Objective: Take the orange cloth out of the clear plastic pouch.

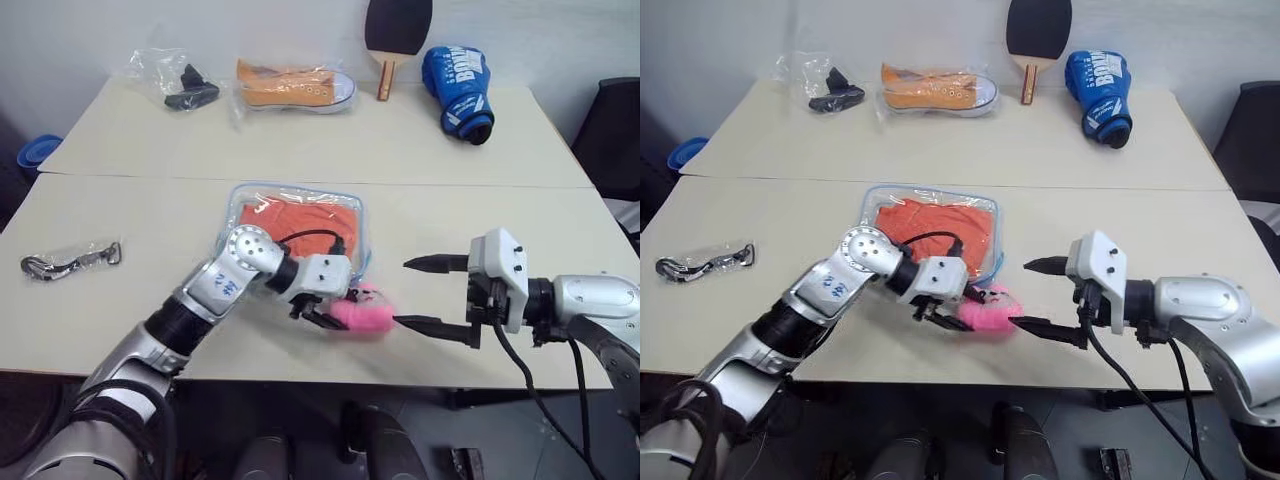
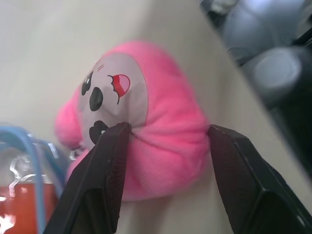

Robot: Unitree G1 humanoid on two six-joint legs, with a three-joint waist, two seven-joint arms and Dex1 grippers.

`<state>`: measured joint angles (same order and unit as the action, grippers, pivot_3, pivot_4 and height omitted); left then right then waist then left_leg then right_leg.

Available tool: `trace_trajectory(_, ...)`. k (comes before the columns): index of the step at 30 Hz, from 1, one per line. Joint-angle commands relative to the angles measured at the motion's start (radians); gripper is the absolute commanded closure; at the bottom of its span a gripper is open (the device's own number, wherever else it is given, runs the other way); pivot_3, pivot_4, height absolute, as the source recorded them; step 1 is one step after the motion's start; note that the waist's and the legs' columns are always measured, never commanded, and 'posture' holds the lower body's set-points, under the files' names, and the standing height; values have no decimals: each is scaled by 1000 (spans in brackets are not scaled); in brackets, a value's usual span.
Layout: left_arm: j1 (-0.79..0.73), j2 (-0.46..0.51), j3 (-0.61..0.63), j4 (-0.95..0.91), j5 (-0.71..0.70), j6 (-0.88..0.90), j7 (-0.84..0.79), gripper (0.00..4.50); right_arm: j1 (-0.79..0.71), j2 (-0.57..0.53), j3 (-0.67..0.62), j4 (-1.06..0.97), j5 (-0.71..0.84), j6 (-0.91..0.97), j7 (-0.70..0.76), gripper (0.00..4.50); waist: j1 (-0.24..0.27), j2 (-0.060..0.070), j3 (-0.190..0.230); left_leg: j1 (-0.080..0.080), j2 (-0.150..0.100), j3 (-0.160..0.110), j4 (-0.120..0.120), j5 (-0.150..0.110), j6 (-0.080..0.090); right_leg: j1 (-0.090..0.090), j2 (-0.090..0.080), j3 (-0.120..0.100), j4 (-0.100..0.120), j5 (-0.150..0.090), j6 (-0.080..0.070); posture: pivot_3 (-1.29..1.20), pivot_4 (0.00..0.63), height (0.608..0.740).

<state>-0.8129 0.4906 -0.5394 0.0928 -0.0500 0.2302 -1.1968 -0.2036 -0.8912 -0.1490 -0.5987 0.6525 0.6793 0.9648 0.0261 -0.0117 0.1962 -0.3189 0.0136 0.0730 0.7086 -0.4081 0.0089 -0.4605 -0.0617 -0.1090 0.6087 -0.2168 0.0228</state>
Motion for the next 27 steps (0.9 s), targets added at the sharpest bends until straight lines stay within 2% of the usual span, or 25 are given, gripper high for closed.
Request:
trace_trajectory(1, 7, -7, -9, 30, 66, -79, 24, 1836, 10, -10, -44, -45, 27, 5, -23, 0, 0, 0, 0, 0, 0, 0, 0, 0, 0, 0, 0, 0, 0, 0, 0, 0, 150, 740)
trace_trajectory(2, 13, -6, -7, 32, 73, -94, 21, 1836, 11, -8, -41, -46, 26, 4, -28, 0, 0, 0, 0, 0, 0, 0, 1, 0, 0, 0, 0, 0, 0, 0, 0, 0, 150, 740)
trace_trajectory(5, 29, -8, 12, 23, 62, -96, 9, 2410, 4, -4, -27, -39, 18, -3, -35, 0, 0, 0, 0, 0, 0, 0, 1, 0, 0, 0, 0, 0, 0, 0, 0, 0, 150, 740)
trace_trajectory(12, 72, 23, 53, -57, 37, -71, -19, 4468, -56, -5, 45, 33, -58, -67, -16, 0, 0, 0, 0, 1, 0, -1, 2, 0, 0, 0, 0, 0, 0, 0, 0, 0, 150, 740)
trace_trajectory(16, 102, 99, 90, -110, 52, -71, -25, 4490, -130, -1, 197, 139, -253, -202, -8, 0, -9, 0, 0, 1, 1, 0, 1, 0, 0, -1, 0, 0, 0, 0, 0, 0, 150, 740)
trace_trajectory(20, 137, 163, 137, -159, 44, -37, -15, 4490, -248, 71, 359, 287, -427, -332, -12, 0, -18, 0, 0, 1, 1, 0, 1, 0, 0, -1, 1, 1, 0, 0, -1, 0, 150, 740)
trace_trajectory(27, 188, 211, 195, -237, 11, 10, -8, 4490, -409, 223, 474, 526, -570, -478, -11, 0, -26, 0, 0, 0, 2, -1, 4, 0, 0, -4, 0, -1, 4, 0, -1, 0, 150, 740)
